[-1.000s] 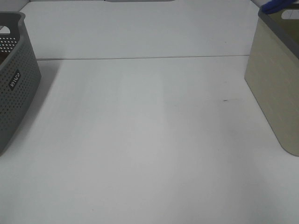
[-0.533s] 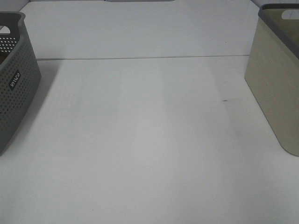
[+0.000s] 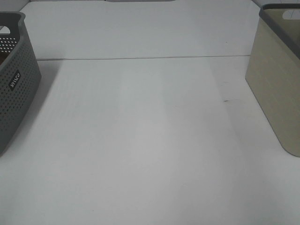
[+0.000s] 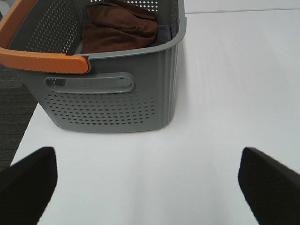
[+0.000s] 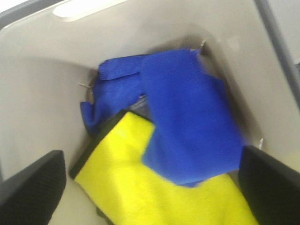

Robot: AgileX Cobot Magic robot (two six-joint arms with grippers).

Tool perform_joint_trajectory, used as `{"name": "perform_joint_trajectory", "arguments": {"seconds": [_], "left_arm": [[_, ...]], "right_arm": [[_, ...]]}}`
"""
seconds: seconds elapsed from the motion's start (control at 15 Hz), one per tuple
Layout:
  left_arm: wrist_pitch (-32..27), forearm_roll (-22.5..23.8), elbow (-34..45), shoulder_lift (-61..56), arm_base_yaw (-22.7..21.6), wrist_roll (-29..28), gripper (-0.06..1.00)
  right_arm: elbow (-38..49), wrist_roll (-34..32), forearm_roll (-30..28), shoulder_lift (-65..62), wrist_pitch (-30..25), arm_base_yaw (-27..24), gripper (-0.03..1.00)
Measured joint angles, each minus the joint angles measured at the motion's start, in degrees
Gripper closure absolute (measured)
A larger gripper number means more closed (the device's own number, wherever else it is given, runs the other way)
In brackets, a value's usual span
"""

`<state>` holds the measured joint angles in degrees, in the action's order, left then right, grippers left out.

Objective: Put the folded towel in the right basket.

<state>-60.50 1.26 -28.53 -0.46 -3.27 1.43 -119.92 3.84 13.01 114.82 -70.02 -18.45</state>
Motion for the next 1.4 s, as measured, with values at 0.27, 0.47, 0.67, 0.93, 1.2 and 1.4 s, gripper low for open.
{"name": "perform_joint_trajectory", "arguments": {"seconds": [0.27,0.47,0.67,0.93,1.2,1.4], "left_arm": [[0.0,0.0,0.0,0.0,0.0,0.0,-0.03],[0.0,0.0,0.0,0.0,0.0,0.0,-0.03],[0.0,0.0,0.0,0.0,0.0,0.0,-0.03],[0.0,0.0,0.0,0.0,0.0,0.0,-0.03],[0.0,0.0,0.0,0.0,0.0,0.0,-0.03],[0.0,0.0,0.0,0.0,0.0,0.0,-0.03]], "right_arm": [[0.1,-6.3,-6.2,-5.6,0.0,13.9,-0.02],[0.1,-6.8,-6.8,-8.3,0.0,22.0,-0.02],[0.2,-6.1,-7.8,-8.9,-0.1,26.4,-0.02],[11.2,-13.2,-16.9,-18.2,0.0,31.2,-0.02],[33.1,-17.1,-18.4,-35.5,2.8,33.8,-0.02],[58.2,-18.0,-16.6,-61.4,9.4,34.0,-0.02]]}}
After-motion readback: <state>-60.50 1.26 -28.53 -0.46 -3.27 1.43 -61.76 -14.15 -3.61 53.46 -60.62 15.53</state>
